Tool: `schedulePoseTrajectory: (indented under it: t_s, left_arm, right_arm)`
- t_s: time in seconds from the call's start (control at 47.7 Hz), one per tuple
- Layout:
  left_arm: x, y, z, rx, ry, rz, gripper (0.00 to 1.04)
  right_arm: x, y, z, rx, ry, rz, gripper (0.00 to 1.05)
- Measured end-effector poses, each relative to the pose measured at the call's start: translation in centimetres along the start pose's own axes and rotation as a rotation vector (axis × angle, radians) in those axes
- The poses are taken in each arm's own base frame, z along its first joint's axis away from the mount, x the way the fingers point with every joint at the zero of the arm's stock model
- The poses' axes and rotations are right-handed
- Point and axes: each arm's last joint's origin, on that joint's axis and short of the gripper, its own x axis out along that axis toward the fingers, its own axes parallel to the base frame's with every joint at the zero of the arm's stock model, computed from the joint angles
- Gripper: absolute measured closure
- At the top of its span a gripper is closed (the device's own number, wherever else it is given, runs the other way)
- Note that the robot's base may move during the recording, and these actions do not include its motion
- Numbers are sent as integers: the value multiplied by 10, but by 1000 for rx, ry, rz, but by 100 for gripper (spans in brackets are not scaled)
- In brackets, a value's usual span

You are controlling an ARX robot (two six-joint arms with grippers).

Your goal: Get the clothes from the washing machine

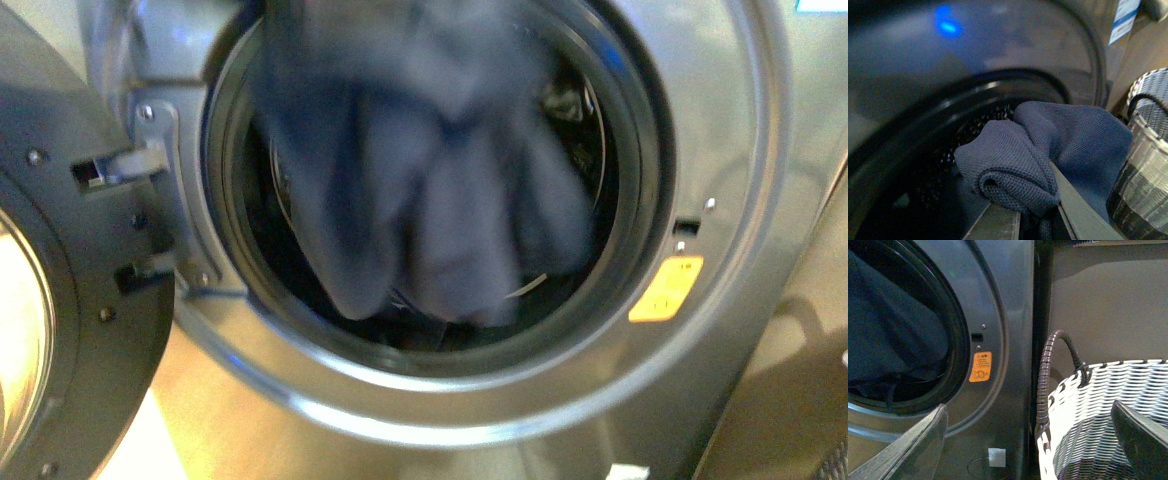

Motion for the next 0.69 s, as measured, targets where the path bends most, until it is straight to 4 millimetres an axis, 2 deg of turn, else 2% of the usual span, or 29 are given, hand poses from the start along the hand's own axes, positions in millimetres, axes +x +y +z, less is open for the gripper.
schedulePoseTrajectory:
  t_s: [0.44,0.691]
  left_arm:
    - [-9,-30,107,51,-237,-84,96]
    - [-23,-57,134,56,-311,-165,96]
  right_arm:
    - [0,0,0,0,0,0,7]
    - [0,0,0,0,0,0,7]
